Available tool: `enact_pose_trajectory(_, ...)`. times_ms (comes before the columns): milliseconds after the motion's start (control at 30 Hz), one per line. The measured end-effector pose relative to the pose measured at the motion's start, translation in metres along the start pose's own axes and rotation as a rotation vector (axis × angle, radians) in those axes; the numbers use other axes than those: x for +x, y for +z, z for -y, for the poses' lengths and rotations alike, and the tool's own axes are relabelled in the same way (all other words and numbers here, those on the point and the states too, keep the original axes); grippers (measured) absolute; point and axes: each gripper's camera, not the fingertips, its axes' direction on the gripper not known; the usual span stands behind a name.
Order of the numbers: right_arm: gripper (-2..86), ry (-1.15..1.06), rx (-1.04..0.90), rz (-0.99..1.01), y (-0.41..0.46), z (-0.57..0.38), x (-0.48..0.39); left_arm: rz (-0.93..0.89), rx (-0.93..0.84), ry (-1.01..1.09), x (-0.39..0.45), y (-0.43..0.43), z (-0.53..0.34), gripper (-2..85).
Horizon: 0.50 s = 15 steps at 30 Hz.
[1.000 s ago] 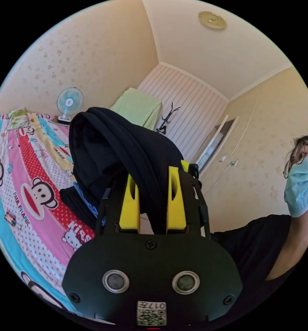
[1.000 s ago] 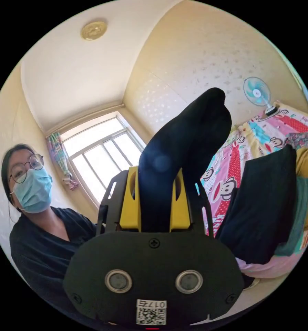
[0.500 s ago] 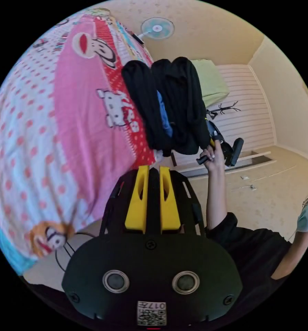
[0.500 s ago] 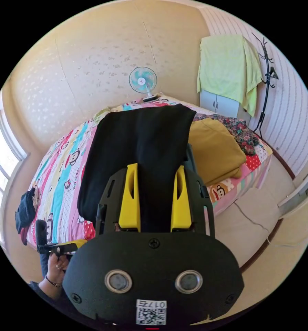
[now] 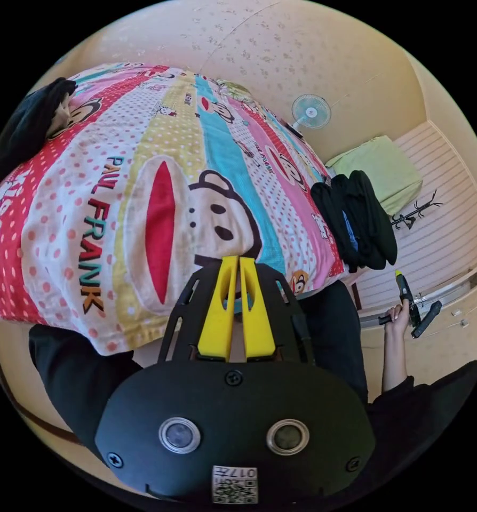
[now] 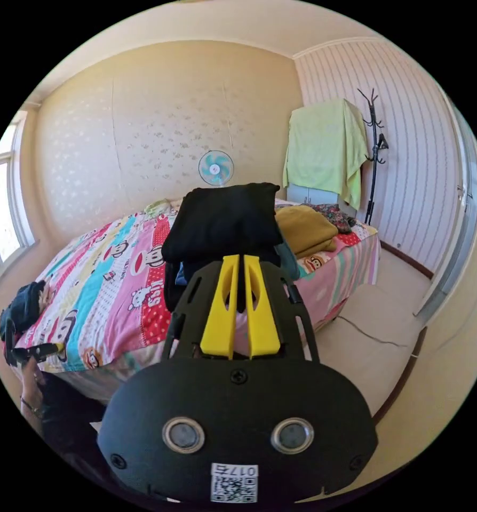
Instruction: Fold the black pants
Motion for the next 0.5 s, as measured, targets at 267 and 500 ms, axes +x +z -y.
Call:
enact_pose_trajectory(267, 9.8, 0.001, -0.247, 0.35, 0.033, 0.051, -0.017, 0.137, 0.188, -0.002, -0.007, -0.049, 0.0, -1.0)
enact_pose_trajectory(500, 12.1, -0.254, -0.546, 0.715, 0.103, 0.048, -0.176, 0.003, 0.347, -0.265, -0.072, -0.099, -0.011, -1.0)
